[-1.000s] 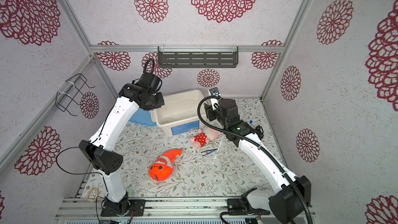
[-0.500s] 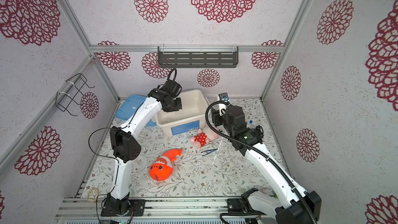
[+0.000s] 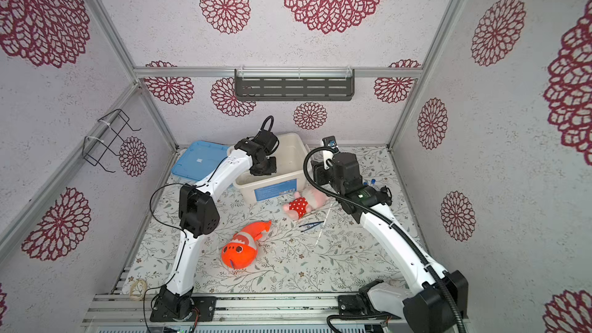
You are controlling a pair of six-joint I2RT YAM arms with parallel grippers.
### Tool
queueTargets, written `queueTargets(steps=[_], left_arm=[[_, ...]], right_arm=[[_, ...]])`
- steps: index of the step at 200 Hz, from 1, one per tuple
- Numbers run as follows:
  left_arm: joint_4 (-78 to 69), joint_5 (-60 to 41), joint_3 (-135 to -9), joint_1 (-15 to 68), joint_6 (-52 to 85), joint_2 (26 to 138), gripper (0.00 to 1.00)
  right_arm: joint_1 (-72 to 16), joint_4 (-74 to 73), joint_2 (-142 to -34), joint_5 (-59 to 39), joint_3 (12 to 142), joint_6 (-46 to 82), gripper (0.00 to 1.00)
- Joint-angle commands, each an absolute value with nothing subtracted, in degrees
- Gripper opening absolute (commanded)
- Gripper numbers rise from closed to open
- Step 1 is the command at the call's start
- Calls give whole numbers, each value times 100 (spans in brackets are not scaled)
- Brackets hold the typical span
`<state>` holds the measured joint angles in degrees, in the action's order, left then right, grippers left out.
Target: Organize the chemistry lab equipment
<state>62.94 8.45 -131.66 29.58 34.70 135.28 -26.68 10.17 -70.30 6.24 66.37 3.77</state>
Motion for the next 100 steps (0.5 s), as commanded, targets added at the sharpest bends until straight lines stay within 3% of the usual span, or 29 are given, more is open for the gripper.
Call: queueTargets(steps=[1,47,74,100], left_arm=[[6417,783,-13241,2871,3689,13673,10],[6471,576,-13261,2638,3855,13773,16],[6426,602,-13295,2611,3834,13670,33],[6425,585,-13300,2602,3863,13514,38]], right_arm=[[-2634,1075,-7087,476,6924,492,63],[-2630,1126,-7171,484,6963,622,63],[-2628,1246,-7179,563,6974,665,63],[-2624,1969,-7301,736,7191,960,64]])
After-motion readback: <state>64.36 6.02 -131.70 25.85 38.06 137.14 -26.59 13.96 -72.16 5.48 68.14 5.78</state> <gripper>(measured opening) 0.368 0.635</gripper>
